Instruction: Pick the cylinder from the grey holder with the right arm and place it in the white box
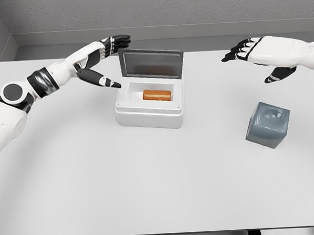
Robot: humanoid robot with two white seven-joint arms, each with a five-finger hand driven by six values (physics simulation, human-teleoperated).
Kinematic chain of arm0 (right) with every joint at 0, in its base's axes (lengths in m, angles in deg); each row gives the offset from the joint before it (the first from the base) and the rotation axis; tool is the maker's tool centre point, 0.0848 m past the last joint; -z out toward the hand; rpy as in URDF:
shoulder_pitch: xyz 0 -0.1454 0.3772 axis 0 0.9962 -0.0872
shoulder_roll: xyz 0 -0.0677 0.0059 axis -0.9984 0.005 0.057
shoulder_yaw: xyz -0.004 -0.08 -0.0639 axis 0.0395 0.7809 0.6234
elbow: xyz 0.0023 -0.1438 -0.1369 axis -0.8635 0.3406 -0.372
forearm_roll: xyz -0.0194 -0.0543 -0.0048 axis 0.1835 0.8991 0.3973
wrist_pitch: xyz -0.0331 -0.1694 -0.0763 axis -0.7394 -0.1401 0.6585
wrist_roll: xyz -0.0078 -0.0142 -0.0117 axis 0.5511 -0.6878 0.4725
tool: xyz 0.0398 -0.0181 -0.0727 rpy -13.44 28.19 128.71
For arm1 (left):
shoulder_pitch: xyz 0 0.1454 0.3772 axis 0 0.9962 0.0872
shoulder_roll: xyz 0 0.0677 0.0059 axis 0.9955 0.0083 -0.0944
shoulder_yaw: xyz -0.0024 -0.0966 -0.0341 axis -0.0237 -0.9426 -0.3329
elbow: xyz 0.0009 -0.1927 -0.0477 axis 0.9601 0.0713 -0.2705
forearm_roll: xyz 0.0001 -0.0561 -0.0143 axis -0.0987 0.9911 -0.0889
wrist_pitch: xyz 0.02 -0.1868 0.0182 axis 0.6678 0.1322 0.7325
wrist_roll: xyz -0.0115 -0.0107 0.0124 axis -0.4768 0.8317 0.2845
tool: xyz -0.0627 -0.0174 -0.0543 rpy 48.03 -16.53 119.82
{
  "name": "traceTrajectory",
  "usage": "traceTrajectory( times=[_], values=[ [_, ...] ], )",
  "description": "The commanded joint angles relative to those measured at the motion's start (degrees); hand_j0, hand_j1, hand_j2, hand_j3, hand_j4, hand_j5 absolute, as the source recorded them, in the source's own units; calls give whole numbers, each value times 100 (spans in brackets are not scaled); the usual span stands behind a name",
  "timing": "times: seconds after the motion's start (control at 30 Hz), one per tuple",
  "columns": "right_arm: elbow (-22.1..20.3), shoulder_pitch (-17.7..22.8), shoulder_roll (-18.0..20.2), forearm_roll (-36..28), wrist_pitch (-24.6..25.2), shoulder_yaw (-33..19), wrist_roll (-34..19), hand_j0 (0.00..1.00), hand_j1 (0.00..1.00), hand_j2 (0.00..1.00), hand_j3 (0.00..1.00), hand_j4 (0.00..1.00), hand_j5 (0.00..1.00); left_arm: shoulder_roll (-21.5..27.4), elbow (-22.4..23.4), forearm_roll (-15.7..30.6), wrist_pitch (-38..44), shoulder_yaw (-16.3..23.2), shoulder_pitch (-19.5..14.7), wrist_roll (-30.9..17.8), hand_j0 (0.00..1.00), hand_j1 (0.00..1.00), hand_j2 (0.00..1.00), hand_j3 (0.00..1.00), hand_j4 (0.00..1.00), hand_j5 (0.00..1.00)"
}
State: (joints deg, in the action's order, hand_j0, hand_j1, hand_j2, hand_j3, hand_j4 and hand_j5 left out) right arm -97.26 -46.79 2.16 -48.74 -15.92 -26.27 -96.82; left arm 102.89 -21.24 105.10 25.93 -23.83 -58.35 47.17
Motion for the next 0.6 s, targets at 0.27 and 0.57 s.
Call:
traceTrajectory(
  times=[0.27,0.57],
  values=[
    [0,9,18,-29,16,-3,3,100,100,100,100,100,100,256,-499,159,-57,-14,97,-2,100,100,100,100,100,100],
    [0,9,53,-29,16,14,3,100,100,100,100,100,100,432,72,186,-312,-23,105,-2,100,100,100,100,100,100]
  ],
)
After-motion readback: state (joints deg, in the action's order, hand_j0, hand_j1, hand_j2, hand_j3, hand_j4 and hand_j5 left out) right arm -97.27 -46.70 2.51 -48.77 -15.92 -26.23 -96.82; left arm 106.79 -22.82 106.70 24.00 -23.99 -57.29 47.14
